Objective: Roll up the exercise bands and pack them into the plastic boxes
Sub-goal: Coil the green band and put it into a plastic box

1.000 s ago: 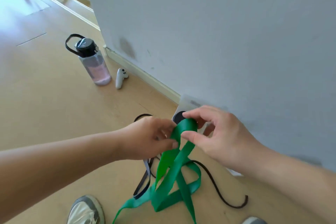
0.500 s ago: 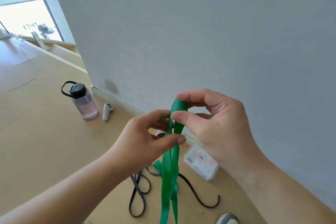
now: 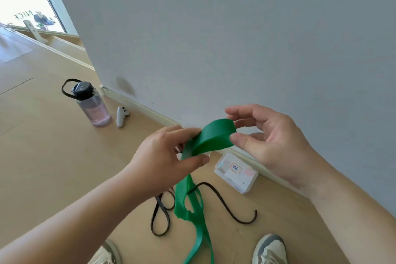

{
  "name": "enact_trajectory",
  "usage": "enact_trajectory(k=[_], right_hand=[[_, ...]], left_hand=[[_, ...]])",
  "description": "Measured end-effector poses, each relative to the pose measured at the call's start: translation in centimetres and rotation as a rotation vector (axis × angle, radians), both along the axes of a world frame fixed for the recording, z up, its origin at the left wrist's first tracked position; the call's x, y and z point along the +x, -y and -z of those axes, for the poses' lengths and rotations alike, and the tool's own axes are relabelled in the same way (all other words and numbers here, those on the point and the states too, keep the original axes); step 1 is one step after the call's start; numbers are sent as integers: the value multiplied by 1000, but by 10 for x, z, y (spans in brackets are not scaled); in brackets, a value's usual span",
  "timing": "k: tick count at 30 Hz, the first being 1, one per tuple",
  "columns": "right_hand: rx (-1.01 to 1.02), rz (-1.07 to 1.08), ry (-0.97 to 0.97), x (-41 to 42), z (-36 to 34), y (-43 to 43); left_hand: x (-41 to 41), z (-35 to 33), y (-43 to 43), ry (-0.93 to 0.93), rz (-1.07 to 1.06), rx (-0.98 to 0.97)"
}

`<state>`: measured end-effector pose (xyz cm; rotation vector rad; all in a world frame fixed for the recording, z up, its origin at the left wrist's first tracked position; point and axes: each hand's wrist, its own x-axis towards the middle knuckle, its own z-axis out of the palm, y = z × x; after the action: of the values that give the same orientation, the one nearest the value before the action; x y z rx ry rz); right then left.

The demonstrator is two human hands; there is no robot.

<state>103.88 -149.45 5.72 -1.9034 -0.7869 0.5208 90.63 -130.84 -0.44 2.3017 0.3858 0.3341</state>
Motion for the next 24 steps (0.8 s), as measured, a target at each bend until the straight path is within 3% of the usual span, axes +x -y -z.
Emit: enact_trajectory(k=[5, 18, 21, 24], right_hand=[[-173, -187, 128, -5, 18, 2], [-155, -237, 391, -15, 39, -6], [-78, -227, 318, -16, 30, -3], [34, -205, 186, -18, 25, -3]], left_hand=[[3, 8, 7, -86, 99, 4], [-2, -10, 14, 48, 17, -163], [-2, -13, 11, 62, 27, -240], [-2, -6, 13, 30, 94, -198]])
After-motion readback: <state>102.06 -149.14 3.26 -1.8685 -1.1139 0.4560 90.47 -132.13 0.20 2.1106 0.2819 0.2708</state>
